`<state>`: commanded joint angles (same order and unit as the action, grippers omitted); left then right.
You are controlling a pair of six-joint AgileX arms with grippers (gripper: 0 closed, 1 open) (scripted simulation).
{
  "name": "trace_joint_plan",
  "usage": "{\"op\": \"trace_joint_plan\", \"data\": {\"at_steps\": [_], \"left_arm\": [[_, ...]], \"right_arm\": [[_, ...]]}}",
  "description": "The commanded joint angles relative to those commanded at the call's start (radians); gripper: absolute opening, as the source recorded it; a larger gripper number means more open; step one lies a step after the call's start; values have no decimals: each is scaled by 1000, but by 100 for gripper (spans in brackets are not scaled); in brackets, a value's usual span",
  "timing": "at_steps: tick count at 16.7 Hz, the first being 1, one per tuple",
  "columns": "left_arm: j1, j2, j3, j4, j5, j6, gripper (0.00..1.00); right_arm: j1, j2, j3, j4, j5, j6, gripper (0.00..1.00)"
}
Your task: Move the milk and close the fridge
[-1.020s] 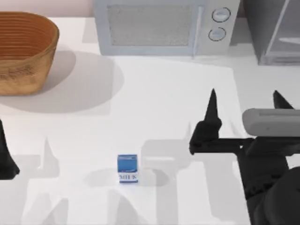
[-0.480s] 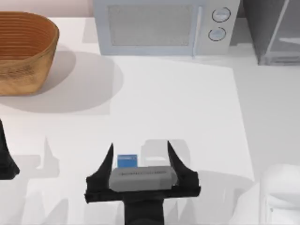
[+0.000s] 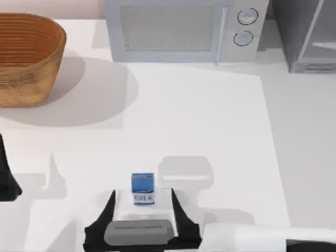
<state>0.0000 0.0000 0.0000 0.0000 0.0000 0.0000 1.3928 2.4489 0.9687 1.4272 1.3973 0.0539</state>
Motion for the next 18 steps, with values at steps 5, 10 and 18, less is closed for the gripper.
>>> {"op": "trace_joint_plan", "data": {"at_steps": [5, 10, 18], "left_arm": [[0, 0, 0, 0, 0, 0, 100], [0, 0, 0, 0, 0, 0, 100], [0, 0, 0, 0, 0, 0, 100]], "right_arm": [[-19, 0, 5, -3, -18, -2, 100], [-99, 17, 44, -8, -99, -19, 100], [-102, 18, 46, -8, -102, -19, 70]]}}
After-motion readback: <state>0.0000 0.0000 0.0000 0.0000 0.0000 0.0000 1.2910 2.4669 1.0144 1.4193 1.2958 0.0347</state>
